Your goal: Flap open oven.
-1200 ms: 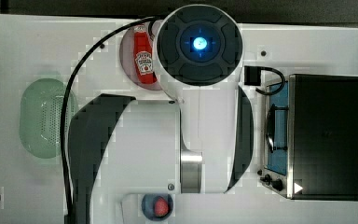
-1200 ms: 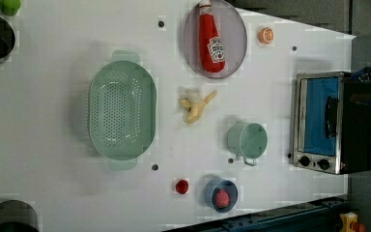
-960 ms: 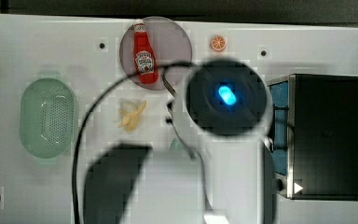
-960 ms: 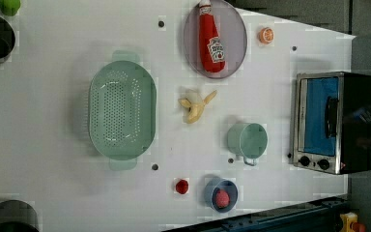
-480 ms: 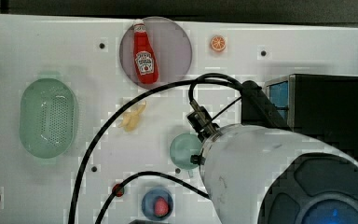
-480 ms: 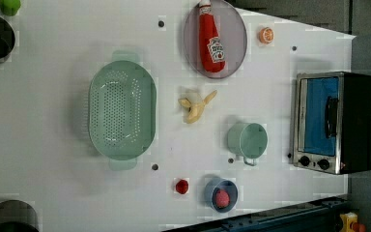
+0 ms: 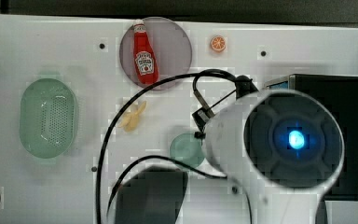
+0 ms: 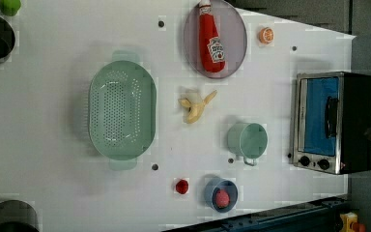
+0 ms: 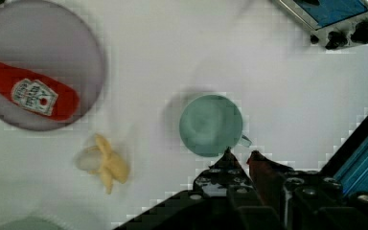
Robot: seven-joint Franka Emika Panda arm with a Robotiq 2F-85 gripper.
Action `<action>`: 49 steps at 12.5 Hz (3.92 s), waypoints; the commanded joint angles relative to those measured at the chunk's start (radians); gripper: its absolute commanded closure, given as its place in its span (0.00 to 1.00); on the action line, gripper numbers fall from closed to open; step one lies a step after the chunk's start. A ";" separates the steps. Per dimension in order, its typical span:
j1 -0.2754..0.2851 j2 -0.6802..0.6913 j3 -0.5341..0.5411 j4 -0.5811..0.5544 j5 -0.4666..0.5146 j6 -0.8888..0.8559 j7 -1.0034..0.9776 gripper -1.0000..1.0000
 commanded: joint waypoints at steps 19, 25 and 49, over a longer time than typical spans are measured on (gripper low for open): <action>-0.016 0.232 -0.356 -0.318 -0.195 0.731 -1.097 0.83; -0.016 0.347 -0.362 -0.319 -0.193 0.813 -1.096 0.83; 0.256 0.799 -0.159 -0.250 -0.816 0.781 -0.080 0.83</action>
